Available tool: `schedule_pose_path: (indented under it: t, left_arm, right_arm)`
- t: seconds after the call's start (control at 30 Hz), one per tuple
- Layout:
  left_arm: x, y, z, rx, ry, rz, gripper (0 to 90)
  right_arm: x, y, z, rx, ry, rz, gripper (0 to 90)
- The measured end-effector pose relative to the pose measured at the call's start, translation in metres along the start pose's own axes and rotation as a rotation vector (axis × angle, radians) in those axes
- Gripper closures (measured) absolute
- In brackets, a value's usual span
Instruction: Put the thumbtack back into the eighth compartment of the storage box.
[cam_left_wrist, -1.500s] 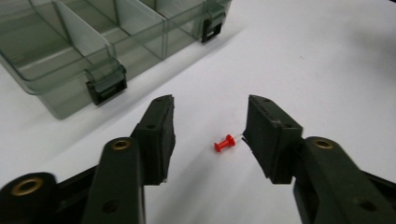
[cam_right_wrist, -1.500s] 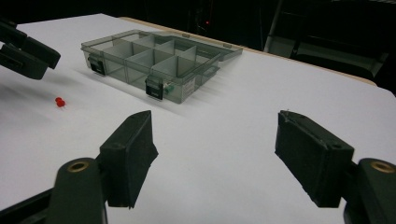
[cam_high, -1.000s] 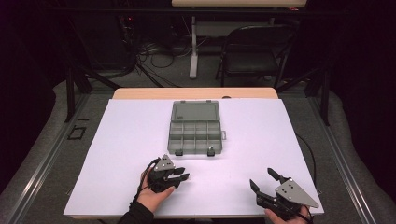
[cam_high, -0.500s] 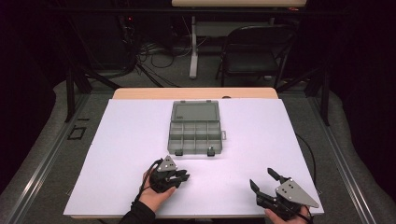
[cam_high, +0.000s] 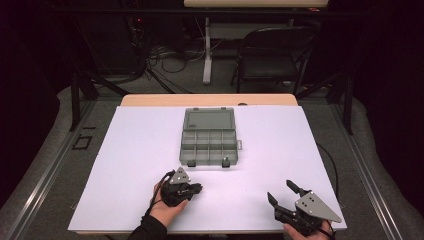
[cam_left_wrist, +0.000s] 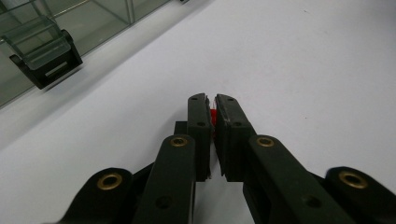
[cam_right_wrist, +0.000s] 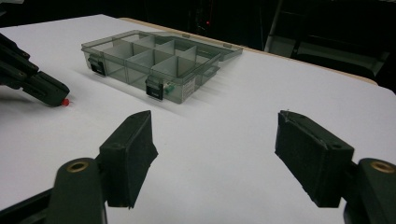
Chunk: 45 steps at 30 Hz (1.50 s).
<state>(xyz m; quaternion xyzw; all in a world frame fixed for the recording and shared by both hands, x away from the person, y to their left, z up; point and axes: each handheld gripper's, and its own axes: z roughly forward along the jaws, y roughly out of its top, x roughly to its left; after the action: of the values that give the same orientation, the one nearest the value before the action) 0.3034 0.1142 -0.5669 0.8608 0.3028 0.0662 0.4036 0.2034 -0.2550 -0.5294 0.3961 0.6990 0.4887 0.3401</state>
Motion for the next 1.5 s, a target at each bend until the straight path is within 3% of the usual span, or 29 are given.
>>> schedule_pose_path:
  t: [0.5, 0.83, 1.0, 1.5]
  left_arm:
    - [0.001, 0.001, 0.0, 0.004, -0.003, -0.022, 85.4]
    - [0.001, 0.004, -0.001, -0.002, -0.028, -0.056, 85.6]
    - [-0.002, 0.012, -0.006, -0.014, -0.022, -0.049, 85.7]
    - [-0.003, 0.062, -0.023, -0.085, -0.013, -0.039, 85.8]
  right_arm:
    - [0.0, 0.0, 0.0, -0.001, 0.0, 0.0, 27.3]
    - [0.0, 0.0, 0.0, 0.0, -0.001, -0.002, 27.3]
    - [0.0, 0.0, 0.0, -0.001, 0.0, 0.0, 27.3]
    - [0.0, 0.0, 0.0, -0.002, 0.001, 0.0, 27.3]
